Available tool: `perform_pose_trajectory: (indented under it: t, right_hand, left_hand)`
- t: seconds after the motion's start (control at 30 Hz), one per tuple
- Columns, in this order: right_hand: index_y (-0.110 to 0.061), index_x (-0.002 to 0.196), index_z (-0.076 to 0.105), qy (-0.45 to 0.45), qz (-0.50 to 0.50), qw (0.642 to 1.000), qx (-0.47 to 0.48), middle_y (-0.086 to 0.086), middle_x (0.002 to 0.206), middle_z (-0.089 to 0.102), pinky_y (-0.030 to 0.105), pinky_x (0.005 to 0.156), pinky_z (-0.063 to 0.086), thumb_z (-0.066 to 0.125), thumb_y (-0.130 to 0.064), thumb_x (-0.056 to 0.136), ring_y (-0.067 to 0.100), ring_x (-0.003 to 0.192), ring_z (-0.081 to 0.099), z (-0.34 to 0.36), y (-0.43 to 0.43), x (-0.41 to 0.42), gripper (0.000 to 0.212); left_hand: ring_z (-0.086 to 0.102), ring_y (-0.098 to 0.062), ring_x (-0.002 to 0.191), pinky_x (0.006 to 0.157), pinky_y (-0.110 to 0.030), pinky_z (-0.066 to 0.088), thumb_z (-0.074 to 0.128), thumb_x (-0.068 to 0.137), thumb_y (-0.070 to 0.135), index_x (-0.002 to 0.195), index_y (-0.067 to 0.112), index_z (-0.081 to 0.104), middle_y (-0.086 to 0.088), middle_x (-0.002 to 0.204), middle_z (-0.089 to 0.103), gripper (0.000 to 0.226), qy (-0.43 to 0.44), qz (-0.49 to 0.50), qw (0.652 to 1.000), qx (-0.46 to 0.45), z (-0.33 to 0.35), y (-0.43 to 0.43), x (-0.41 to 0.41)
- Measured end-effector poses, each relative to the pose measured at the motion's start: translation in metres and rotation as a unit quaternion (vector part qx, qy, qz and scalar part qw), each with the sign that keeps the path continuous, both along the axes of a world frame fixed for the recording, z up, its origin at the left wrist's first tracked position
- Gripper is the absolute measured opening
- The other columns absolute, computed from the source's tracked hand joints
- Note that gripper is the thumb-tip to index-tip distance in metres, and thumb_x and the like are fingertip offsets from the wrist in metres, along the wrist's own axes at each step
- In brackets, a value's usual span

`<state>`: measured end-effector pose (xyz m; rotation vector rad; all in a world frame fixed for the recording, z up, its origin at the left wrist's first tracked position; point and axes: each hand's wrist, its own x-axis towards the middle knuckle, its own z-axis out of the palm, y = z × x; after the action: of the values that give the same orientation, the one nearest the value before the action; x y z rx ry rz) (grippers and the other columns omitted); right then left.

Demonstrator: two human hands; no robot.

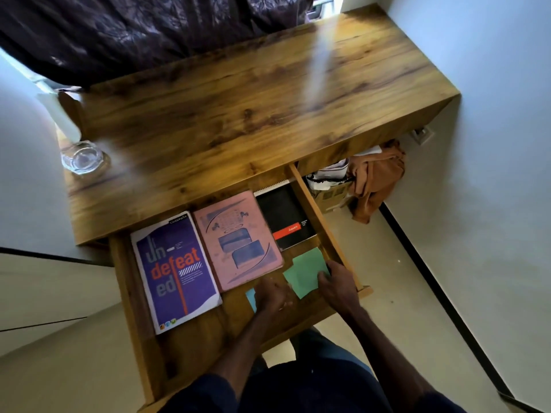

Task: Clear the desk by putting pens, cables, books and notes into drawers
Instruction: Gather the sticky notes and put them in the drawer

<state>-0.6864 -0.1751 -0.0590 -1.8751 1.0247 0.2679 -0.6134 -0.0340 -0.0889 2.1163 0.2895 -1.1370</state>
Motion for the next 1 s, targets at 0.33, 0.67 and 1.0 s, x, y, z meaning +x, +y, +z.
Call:
perform_pose_trajectory:
  t: [0.33,0.67,1.0]
  right_hand:
    - [0.003,0.124,0.061,0.034,0.032,0.986,0.158,0.019,0.111,0.073,0.031,0.057,0.058,0.053,-0.014,0.102,0.031,0.079,0.077,-0.015,0.095,0.032,0.029]
    - [-0.011,0.134,0.057,0.096,0.216,0.972,0.006,0.009,0.131,0.065,0.038,0.102,0.051,0.061,-0.028,0.098,0.024,0.117,0.062,-0.017,0.155,0.024,0.040]
    - [-0.013,0.123,0.065,0.058,0.198,0.977,-0.044,0.004,0.121,0.069,0.027,0.085,0.054,0.066,-0.026,0.096,0.013,0.103,0.063,-0.010,0.165,0.021,0.031]
  left_hand:
    - [0.071,-0.022,0.080,0.061,-0.027,0.054,0.054,0.103,0.039,0.109,0.009,0.071,-0.011,0.099,0.077,0.035,0.056,0.253,0.948,-0.182,0.011,0.127,0.016]
    - [0.068,-0.021,0.083,0.073,-0.032,0.057,0.071,0.094,0.013,0.115,0.002,0.068,-0.012,0.102,0.073,0.024,-0.005,0.219,0.974,-0.049,-0.013,0.228,-0.017]
    - [0.074,-0.030,0.091,0.084,-0.042,0.062,0.071,0.092,0.014,0.104,-0.003,0.074,-0.018,0.101,0.075,0.021,-0.023,0.147,0.981,0.123,-0.014,0.264,-0.018]
